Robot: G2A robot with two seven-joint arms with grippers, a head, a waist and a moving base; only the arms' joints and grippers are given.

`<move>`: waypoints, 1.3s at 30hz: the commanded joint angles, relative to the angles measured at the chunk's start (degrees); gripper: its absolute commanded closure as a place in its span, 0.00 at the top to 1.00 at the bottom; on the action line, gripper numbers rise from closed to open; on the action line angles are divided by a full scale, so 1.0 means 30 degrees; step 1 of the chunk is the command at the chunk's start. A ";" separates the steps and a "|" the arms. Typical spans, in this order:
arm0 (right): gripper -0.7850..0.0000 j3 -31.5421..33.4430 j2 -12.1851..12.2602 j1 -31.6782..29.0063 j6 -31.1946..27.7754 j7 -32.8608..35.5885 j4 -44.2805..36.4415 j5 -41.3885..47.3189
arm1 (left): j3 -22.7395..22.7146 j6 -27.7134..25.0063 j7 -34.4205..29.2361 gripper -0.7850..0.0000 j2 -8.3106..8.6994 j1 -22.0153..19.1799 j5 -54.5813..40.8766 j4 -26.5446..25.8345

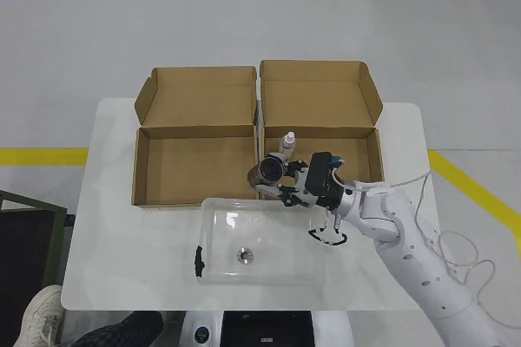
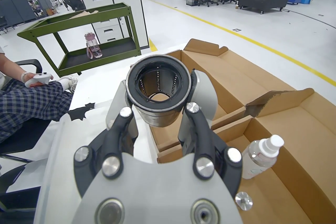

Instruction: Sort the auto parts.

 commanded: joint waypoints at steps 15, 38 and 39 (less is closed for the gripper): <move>0.00 -0.4102 -0.1611 0.3889 0.3214 0.1771 0.3075 -0.0986 | 0.0000 0.0000 0.0000 1.00 0.0000 0.0000 0.0001 0.0000; 0.00 -0.7026 -0.4034 0.7957 0.5637 0.3255 0.8426 -0.0635 | 0.0000 0.0000 0.0000 1.00 0.0000 0.0000 0.0001 0.0000; 0.00 -0.7111 -0.4128 0.8059 0.5672 0.3294 0.8609 -0.0627 | 0.0000 0.0000 0.0000 1.00 0.0000 0.0000 0.0001 0.0000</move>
